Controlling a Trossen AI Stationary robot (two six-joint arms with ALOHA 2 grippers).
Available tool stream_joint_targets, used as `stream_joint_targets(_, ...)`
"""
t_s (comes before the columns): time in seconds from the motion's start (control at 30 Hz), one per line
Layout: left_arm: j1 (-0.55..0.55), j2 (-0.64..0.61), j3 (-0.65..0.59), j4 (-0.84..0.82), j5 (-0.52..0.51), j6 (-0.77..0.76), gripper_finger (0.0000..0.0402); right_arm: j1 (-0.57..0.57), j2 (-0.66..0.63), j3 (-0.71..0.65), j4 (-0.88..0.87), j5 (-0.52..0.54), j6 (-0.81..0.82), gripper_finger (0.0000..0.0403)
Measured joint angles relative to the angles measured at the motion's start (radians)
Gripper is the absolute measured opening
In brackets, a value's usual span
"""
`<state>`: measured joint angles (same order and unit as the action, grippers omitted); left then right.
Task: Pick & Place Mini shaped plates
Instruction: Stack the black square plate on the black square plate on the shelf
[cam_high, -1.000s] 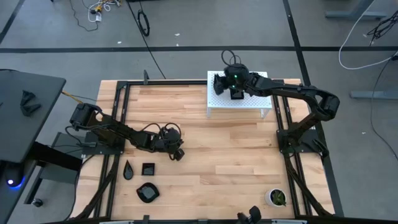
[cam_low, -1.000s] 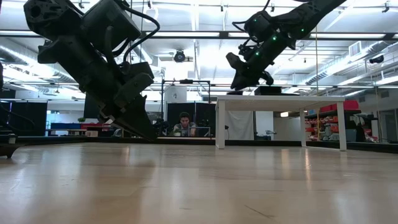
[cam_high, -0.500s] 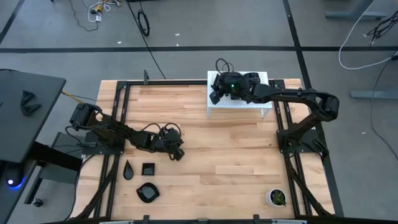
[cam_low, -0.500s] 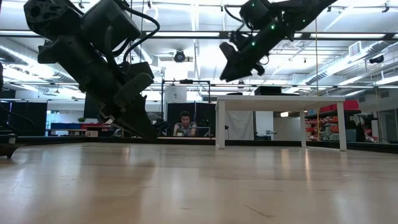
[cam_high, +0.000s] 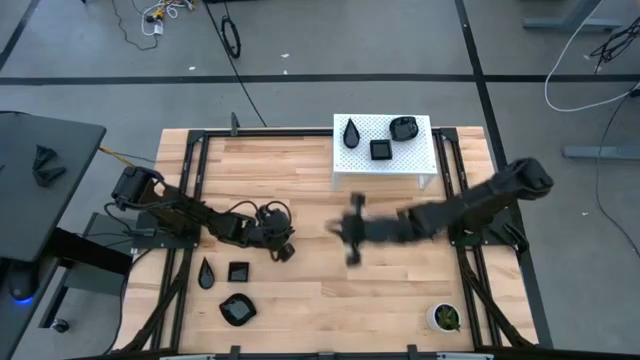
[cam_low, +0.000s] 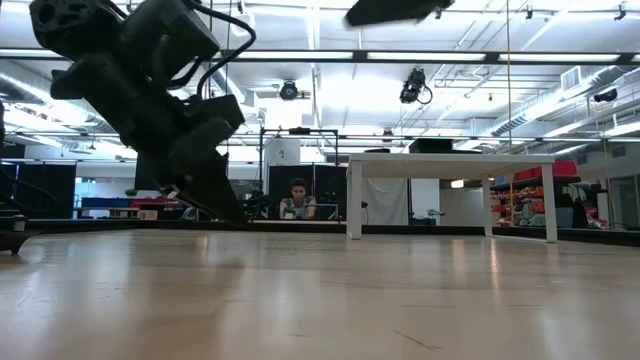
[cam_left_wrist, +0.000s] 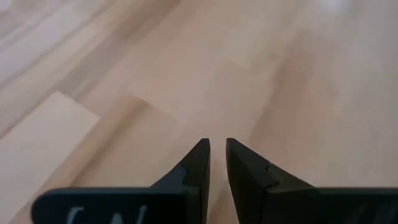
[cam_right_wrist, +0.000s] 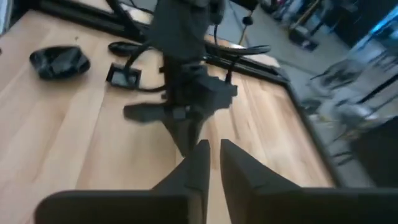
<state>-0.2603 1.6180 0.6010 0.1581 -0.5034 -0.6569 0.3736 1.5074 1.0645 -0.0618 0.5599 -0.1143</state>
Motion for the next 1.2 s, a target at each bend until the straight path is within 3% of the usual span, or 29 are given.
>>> stream_joint_targets(0.2, -0.027, -0.072, 0.015, -0.048, 0.108, 0.086, 0.0055, 0.284, 0.000, 0.000, -0.125, 0.397, 0.076, 0.0017)
stream_joint_targets(0.33, -0.066, -0.165, 0.094, -0.250, 0.171, 0.093, 0.0055, 0.405, 0.000, 0.000, -0.172, 0.528, 0.157, 0.0005)
stream_joint_targets(0.53, -0.210, -0.247, 0.283, -0.671, 0.188, 0.054, 0.0055, 0.457, 0.000, 0.000, -0.172, 0.548, 0.287, 0.0008)
stream_joint_targets(0.7, -0.360, -0.253, 0.379, -0.958, 0.223, -0.165, 0.0055, 0.444, 0.000, 0.000, -0.183, 0.548, 0.372, 0.0019)
stream_joint_targets(0.87, -0.515, -0.253, 0.330, -1.092, 0.302, -0.480, 0.0055, 0.420, 0.001, 0.000, -0.194, 0.549, 0.398, 0.0020)
stream_joint_targets(1.0, -0.615, -0.252, 0.247, -1.090, 0.333, -0.718, 0.0055, 0.397, 0.008, 0.000, -0.196, 0.547, 0.412, 0.0015)
stream_joint_targets(1.2, -0.657, -0.251, 0.117, -1.067, 0.299, -0.987, 0.0055, 0.366, 0.012, 0.000, -0.194, 0.540, 0.424, 0.0013)
